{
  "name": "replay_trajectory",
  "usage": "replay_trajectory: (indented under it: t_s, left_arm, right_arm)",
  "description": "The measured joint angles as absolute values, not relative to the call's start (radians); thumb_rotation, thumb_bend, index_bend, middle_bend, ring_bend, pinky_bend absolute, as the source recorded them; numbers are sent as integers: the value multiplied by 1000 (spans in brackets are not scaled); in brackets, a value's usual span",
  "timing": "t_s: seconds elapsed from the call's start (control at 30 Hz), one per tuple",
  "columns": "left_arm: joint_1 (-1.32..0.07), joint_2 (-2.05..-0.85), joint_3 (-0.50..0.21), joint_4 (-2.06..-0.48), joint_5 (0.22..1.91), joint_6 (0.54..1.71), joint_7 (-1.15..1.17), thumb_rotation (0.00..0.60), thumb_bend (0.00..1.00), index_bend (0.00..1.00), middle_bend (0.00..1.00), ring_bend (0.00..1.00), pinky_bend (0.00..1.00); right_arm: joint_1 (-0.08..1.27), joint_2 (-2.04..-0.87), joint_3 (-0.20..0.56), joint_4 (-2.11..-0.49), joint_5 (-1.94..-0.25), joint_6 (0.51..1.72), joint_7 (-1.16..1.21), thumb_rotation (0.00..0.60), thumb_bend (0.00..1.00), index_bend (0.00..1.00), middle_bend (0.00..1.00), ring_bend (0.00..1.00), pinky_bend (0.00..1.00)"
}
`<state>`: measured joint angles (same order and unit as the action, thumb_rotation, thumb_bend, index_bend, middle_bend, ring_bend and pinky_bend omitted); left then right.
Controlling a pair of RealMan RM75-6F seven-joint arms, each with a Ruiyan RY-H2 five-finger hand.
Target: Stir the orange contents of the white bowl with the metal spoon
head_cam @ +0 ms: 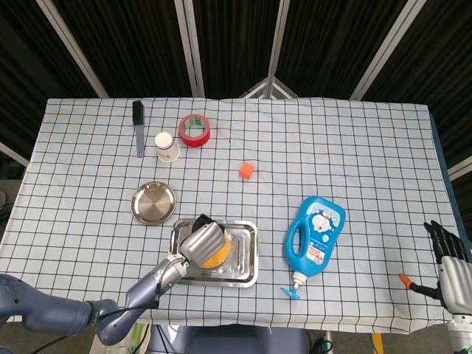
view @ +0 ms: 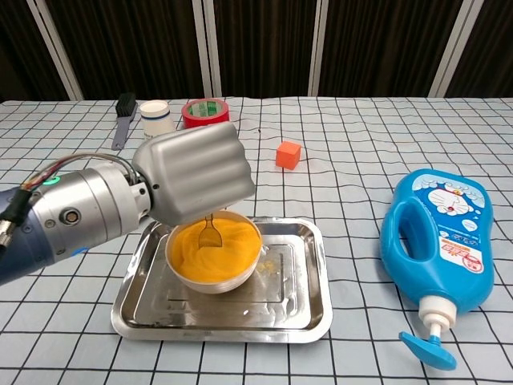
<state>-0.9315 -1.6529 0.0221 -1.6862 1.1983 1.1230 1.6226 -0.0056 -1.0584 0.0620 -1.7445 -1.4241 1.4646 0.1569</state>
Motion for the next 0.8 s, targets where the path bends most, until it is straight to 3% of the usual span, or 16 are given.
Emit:
replay_trajectory:
  t_s: [0.8]
  left_arm:
    - [-909, -1562, 45, -1782, 1244, 1158, 1601, 600, 669, 847, 1000, 1000, 1000]
  right_arm:
    - [-5, -1059, 62, -1746, -1421, 1460, 153, 600, 202, 0, 0, 0, 0]
